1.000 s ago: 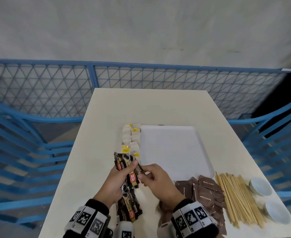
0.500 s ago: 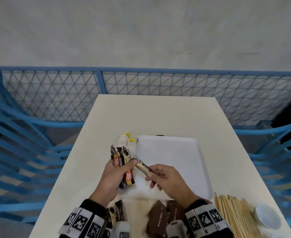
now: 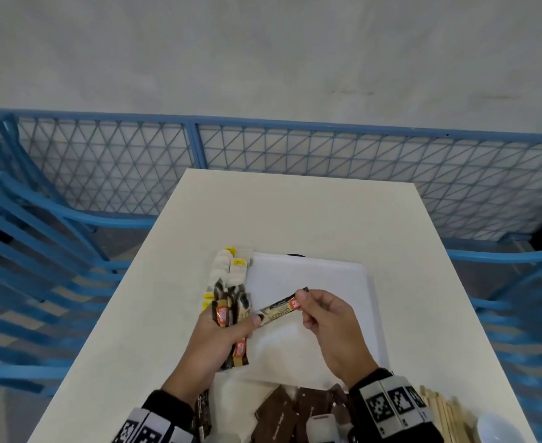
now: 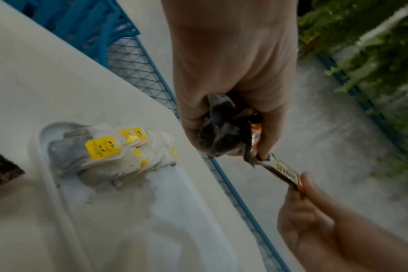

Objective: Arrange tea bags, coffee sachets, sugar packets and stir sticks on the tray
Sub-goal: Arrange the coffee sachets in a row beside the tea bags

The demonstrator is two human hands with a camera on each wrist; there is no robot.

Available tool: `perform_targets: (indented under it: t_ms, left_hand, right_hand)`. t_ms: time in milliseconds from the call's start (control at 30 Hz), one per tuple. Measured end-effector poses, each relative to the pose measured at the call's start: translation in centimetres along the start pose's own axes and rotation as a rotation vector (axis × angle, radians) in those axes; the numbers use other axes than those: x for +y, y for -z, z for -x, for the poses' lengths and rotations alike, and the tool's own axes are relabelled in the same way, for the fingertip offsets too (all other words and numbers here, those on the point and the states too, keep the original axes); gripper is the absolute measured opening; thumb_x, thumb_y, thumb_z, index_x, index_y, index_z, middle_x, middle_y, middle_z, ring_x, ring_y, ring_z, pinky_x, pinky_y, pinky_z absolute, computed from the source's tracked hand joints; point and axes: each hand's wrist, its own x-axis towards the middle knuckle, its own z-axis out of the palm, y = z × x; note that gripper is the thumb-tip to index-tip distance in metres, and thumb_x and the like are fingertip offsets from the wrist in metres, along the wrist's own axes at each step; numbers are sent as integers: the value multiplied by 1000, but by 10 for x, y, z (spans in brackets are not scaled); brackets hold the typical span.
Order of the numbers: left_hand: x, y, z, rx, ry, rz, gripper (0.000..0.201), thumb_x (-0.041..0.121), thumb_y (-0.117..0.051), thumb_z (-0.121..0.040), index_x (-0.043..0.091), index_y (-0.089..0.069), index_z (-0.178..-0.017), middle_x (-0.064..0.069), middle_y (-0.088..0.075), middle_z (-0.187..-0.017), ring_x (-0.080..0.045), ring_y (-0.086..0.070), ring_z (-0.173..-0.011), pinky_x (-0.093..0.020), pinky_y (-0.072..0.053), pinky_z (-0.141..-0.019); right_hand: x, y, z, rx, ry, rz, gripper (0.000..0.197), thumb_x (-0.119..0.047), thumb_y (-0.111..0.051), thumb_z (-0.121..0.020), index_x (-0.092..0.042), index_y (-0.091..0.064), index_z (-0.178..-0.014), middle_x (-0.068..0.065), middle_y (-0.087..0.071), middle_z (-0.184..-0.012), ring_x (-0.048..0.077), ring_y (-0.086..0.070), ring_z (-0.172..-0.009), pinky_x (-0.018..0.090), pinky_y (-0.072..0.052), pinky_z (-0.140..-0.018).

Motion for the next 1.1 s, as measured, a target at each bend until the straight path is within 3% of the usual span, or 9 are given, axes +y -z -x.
perform_targets:
  t_ms: [167, 267, 433, 533, 667, 833, 967, 1033, 1100]
  left_hand:
    - [-6, -12, 6, -41, 33, -31, 10, -4, -70, -77, 1, -62, -78, -3, -59, -54, -10, -55, -50, -17, -45, -50]
    - [-5, -8, -4, 30, 86, 82, 10, 0, -70, -78, 4, -63, -83, -6, -60, -62, -14, -55, -55, -20, -46, -52]
    - [-8, 17, -22, 62, 124, 42, 21, 11, -78, -73, 4, -64, -87, -8, -63, -65, -19, -60, -61, -31, -49, -61]
    - [0, 31, -35, 81, 128, 102, 17, 5, -72, -77, 4, -65, -92, -2, -67, -65, -14, -64, -60, -26, -50, -53]
    - [6, 39, -54, 40, 75, 21, 16, 2, -73, -76, 10, -67, -89, 1, -71, -69, -15, -65, -68, -31, -52, -68]
    - [-4, 45, -71, 71, 136, 68, 15, 2, -72, -76, 5, -67, -90, -8, -68, -72, -21, -63, -68, -34, -52, -63]
    - [-11, 46, -81, 81, 149, 61, 14, 2, -72, -77, 6, -67, -89, -5, -65, -66, -20, -60, -63, -32, -53, -59]
    - [-12, 45, -86, 114, 147, 70, 14, 1, -72, -77, 8, -66, -88, -4, -64, -65, -19, -59, -60, -34, -53, -60]
    - [-12, 44, -92, 146, 138, 76, 15, 1, -72, -77, 9, -65, -87, -4, -62, -63, -15, -57, -54, -29, -50, -51]
  right_hand:
    - [10, -18, -9, -83, 9, 99, 22, -31, -55, -86, -17, -69, -95, -13, -64, -82, 4, -54, -76, 20, -40, -71]
    - [26, -32, -4, -209, 15, 277, 20, -23, -50, -94, -19, -65, -107, -12, -67, -91, -3, -59, -81, 14, -46, -72]
    - [33, -36, -20, -158, -33, 263, 18, -9, -39, -98, -11, -57, -100, 2, -64, -86, 7, -64, -73, 21, -52, -67]
    - [30, -27, -36, -316, -7, 577, 22, -10, -39, -99, -23, -56, -98, -1, -60, -80, 5, -55, -59, 21, -46, -59]
    - [24, -23, -51, -525, -33, 872, 25, -17, -43, -98, -39, -54, -104, -10, -59, -72, 1, -46, -56, 13, -39, -58]
    - [17, -22, -72, -475, -108, 797, 12, -17, -54, -93, -24, -63, -96, -7, -64, -69, 4, -48, -53, 19, -42, -56]
    - [14, -23, -85, -478, -159, 768, 7, -14, -59, -90, -19, -65, -90, -5, -65, -69, 4, -49, -51, 17, -42, -53]
    - [14, -23, -90, -417, -159, 685, 7, -11, -62, -88, -12, -66, -93, -1, -66, -71, 6, -50, -51, 18, -43, -53]
    - [16, -24, -94, -329, -164, 521, 9, -4, -62, -86, -4, -65, -95, 5, -66, -74, 9, -54, -56, 19, -45, -55]
